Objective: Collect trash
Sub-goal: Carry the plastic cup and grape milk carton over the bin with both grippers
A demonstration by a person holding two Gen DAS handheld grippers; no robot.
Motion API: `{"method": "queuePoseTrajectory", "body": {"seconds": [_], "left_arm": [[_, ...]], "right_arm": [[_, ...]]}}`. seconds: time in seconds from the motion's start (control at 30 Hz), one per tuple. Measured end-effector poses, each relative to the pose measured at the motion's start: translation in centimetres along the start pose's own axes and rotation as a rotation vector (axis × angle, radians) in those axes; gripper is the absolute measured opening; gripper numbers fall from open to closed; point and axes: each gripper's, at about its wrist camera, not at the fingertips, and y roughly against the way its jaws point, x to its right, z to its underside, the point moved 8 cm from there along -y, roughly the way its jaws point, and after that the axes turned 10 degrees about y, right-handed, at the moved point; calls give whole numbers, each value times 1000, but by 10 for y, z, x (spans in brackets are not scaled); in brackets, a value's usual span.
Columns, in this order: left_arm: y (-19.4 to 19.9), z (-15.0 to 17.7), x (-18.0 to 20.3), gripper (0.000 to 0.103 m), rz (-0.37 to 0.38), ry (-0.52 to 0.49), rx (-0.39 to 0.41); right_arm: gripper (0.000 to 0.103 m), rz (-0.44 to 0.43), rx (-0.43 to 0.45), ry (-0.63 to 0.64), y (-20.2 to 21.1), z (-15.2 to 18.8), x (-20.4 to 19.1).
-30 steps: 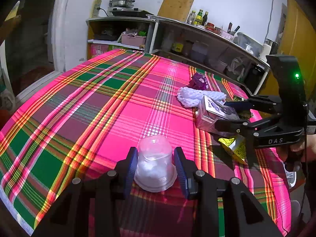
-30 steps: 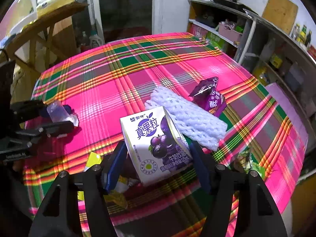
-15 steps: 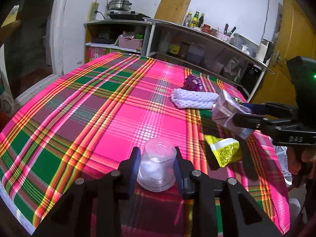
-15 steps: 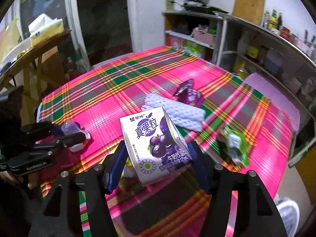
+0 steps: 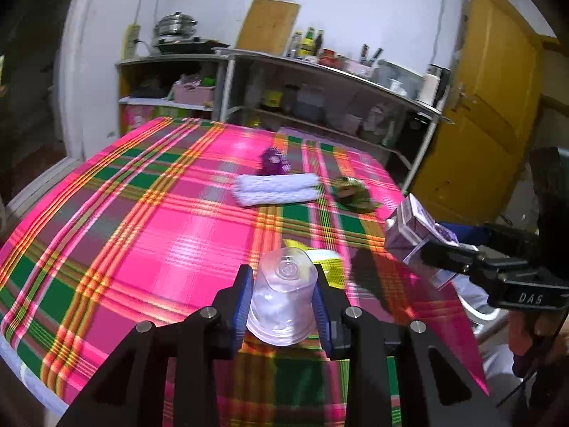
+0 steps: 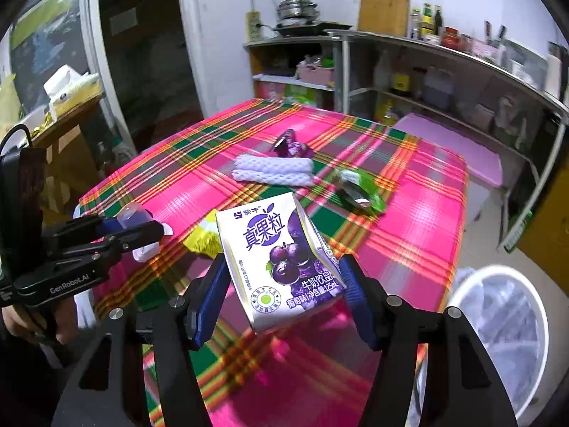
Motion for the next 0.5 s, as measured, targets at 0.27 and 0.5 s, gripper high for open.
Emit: {"method": "queuePoseTrajectory", "body": {"seconds": [0.27,0.5], "left_arm": [[9,11,53,33,75,-66,-17],[11,21,92,33,129,-120,-38]], "right_arm": [[63,45,24,-75,36,25,11],[63,89,43,-121,63,43,26]]}}
